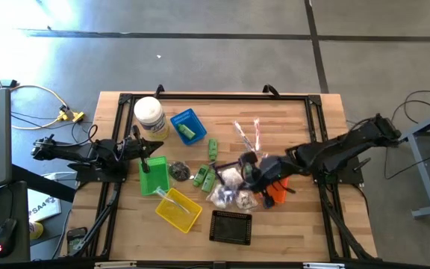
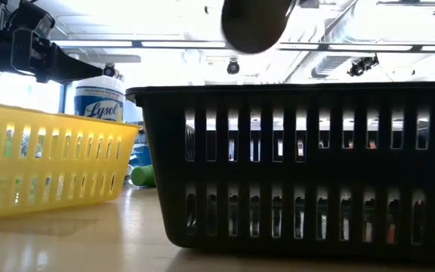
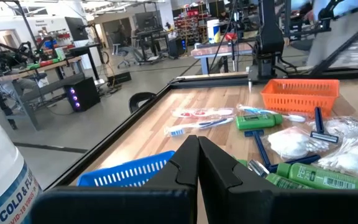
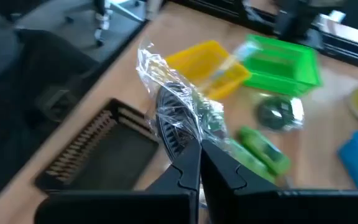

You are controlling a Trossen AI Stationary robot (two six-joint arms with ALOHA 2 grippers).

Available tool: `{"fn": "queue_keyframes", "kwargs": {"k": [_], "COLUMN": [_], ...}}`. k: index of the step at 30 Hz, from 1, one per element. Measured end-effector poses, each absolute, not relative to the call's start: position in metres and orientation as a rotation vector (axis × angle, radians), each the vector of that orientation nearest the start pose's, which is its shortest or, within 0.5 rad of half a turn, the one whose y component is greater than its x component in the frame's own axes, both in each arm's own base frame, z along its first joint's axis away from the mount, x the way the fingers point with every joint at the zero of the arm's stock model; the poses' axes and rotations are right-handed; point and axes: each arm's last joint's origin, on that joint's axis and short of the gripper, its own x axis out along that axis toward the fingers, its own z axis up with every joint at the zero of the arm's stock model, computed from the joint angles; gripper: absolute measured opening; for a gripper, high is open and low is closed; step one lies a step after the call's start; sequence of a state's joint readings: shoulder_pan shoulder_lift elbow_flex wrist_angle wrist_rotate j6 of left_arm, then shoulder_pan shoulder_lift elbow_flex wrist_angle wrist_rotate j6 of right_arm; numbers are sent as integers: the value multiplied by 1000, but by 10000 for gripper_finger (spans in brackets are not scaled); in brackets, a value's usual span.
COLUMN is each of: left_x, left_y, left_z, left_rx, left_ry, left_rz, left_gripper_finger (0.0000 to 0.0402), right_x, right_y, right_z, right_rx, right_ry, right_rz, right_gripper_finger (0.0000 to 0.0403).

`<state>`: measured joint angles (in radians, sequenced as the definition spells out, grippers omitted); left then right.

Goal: Pick & Place Travel size toiletries
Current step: Put the black hairbrush into the black bin

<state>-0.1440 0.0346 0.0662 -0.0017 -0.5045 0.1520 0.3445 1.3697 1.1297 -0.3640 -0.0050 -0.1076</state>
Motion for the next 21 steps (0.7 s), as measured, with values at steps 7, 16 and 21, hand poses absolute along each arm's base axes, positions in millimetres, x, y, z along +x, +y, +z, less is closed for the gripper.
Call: {"fn": "queue_keyframes", "kwargs": {"k": [7, 16, 21], "left_x": [93, 93, 93], "left_y": [1, 1, 1], "left_z": [183, 183, 183], "left_rx": [139, 115, 99], "left_ry": [-1, -6, -9], "left_rz": [362, 361, 361], "left_gripper_finger": [0, 0, 0], "right_x": [265, 264, 271], "right_y": [139, 176, 198], "right_z": [308, 289, 265], "right_rx": [-187, -156, -160], "right_ry": [578, 616, 662], "right_rz": [476, 508, 566], "right_gripper_finger": [2, 2, 2]}}
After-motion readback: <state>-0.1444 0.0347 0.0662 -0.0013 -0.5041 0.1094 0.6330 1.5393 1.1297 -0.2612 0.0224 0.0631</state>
